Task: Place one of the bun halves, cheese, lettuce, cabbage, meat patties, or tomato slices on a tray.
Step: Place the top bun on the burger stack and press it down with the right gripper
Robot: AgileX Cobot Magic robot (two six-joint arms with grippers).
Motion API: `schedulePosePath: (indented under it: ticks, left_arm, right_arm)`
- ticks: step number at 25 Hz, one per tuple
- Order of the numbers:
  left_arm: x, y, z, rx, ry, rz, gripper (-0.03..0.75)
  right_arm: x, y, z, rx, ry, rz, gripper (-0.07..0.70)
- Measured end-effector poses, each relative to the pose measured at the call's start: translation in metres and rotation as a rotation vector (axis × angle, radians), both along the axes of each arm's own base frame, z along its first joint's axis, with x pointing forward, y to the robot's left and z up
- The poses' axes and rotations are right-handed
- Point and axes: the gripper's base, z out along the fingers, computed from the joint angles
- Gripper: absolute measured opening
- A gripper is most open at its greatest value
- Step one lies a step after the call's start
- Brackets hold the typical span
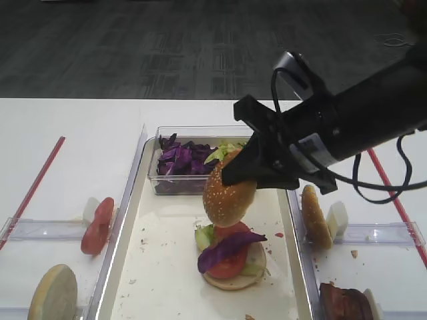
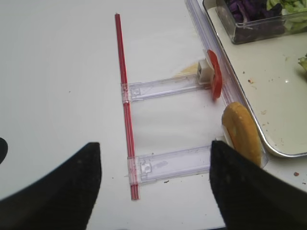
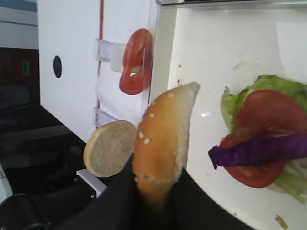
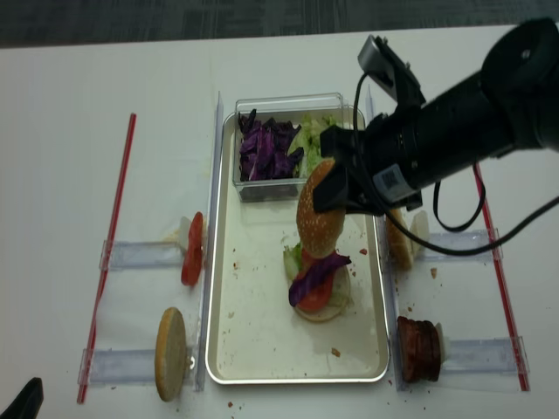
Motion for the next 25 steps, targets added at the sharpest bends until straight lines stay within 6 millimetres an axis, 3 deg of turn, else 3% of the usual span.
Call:
schedulePosePath:
  ticks: [9,15,25]
  left_arm:
    - [0.000,0.000,0.000,0.000,0.000,0.000,0.477]
    - [0.000,0.000,0.000,0.000,0.000,0.000,0.477]
    - [0.000,0.000,0.000,0.000,0.000,0.000,0.476]
  right_arm:
    - [-0.030,-0.003,-0.034,0.239,-0.018,-0.073,0.155]
    - [-0.044,-0.010,-0.052,0.206,0.002,-0.097,0.154]
    - [-0.037,-0.014,-0.068,0.120,0.010,-0.156,0.153]
